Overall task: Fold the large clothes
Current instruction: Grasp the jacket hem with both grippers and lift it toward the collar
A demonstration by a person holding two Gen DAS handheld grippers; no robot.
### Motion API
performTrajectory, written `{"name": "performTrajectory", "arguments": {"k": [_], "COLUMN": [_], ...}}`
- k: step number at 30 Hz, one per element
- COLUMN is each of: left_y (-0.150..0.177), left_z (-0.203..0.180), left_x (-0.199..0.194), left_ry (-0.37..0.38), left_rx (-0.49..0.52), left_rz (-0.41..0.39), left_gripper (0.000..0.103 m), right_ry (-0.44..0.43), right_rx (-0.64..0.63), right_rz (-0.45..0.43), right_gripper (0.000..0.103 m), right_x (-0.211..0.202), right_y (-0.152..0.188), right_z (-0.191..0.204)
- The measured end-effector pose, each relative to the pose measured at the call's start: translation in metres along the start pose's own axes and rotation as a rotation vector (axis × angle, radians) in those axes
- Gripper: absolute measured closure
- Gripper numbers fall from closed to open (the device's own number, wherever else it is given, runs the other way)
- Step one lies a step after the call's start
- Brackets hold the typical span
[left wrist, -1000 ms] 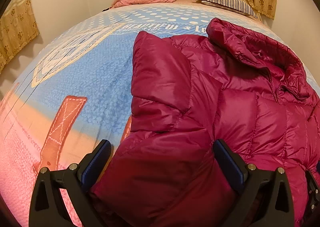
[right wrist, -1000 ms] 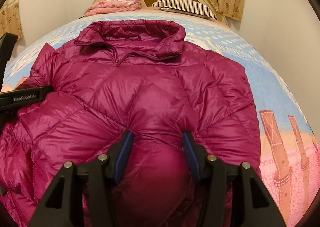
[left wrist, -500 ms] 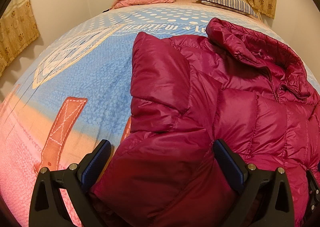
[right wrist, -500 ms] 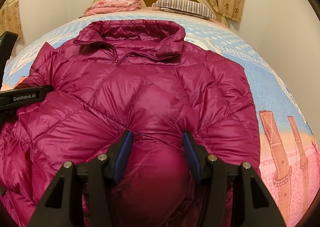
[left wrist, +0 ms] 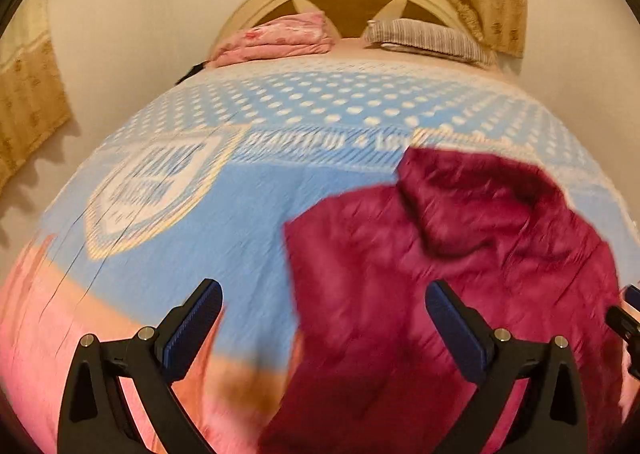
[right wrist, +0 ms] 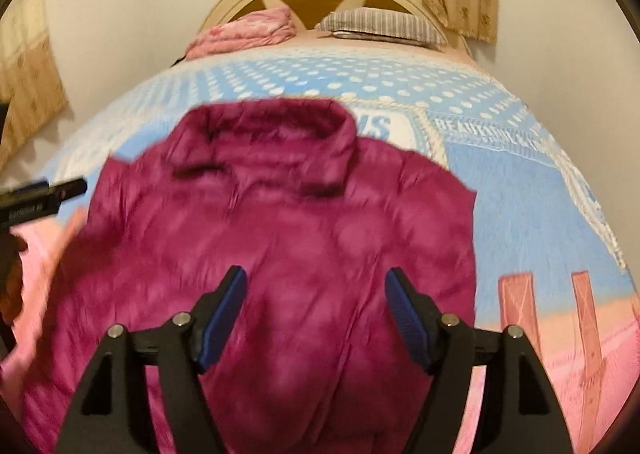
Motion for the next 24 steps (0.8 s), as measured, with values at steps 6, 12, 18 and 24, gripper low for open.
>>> {"name": "performTrajectory", "arguments": {"k": [6, 12, 18, 24], "left_y": [-0.048, -0.08, -0.085, -0.078], "left_z": [-0.028, -0.035, -0.046, -0.046], "left_x": [0.059, 0.125, 0.147, 0.127], "left_ry": [-0.016, -0.006, 0.044, 0.097], "left_rx": [0.096, 0.098, 0.145, 0.159], "left_rz": [0.016, 0.075, 0.098, 0.071], "left_gripper": [0.001, 0.001, 0.079, 0.092], "right_ry": [0.022, 0.04, 0.06, 0.083], "right_rx": [-0.015, -0.04, -0.143, -0.224], "right_rz": [0.014, 0.027, 0.057, 0.031], "right_gripper": [0.027, 0.027, 0.038, 0.082], "right_x": [0.046, 0.091, 0.131, 0.128], "right_y": [-0.062, -0.108, -0.124, -0.118], "right_z": [-0.009, -0.015, -0.002, 0.0]}}
Point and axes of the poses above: each gripper's, at about its wrist camera, not at the fingertips, and x roughly the way its jaws point, z to its left, y to its underside, the point moved 1 cm from there along x, roughly the way its jaws point, and after that the axes turned 7 degrees about y, right-handed, at the moved point
